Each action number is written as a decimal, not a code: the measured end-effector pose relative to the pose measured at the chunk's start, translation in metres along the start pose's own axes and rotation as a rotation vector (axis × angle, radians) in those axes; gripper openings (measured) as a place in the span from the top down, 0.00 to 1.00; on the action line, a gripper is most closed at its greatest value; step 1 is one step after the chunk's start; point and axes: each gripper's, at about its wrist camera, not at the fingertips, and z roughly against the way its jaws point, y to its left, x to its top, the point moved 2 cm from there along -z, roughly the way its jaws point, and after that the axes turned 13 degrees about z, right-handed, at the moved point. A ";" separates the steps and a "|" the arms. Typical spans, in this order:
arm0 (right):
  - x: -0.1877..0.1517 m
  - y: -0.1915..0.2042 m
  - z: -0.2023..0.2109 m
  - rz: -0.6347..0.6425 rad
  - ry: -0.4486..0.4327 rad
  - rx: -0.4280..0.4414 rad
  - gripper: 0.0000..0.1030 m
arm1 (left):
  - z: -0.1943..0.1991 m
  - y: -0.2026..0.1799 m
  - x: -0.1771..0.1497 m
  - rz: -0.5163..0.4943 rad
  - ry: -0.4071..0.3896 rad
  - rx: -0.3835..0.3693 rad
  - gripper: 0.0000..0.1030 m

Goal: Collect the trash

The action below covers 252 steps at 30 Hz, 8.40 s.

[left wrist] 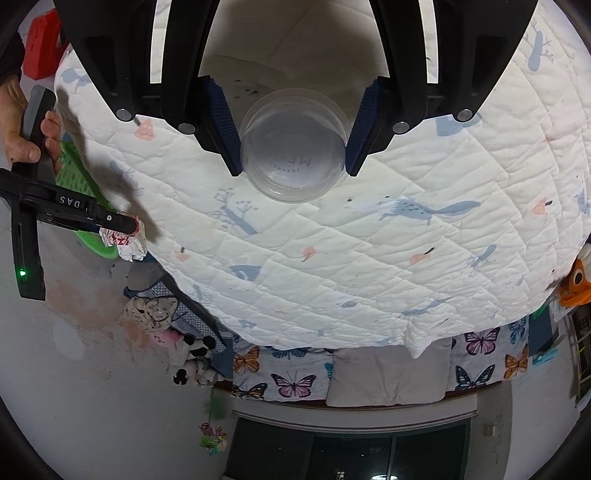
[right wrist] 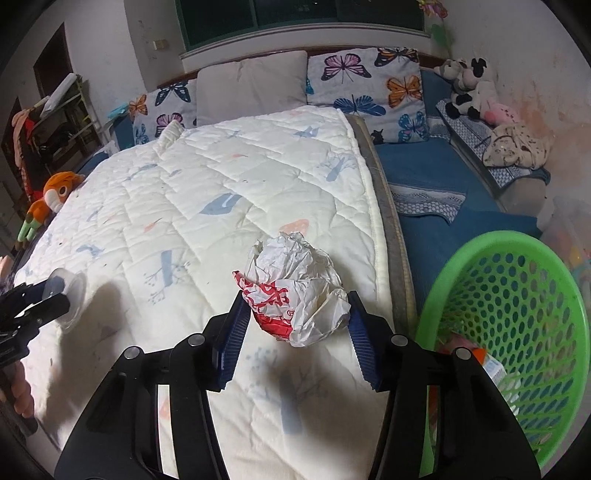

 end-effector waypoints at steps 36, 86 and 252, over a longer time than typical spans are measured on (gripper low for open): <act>-0.099 -0.110 0.103 -0.198 0.006 -0.165 0.48 | -0.012 -0.174 -0.023 -0.197 0.048 -0.163 0.46; -0.167 -0.138 0.135 -0.309 0.003 -0.205 0.36 | -0.085 -0.312 -0.050 -0.283 0.177 -0.279 0.35; -0.072 0.089 0.092 -0.015 -0.158 -0.041 0.09 | 0.084 -0.018 -0.054 0.060 -0.250 0.243 0.09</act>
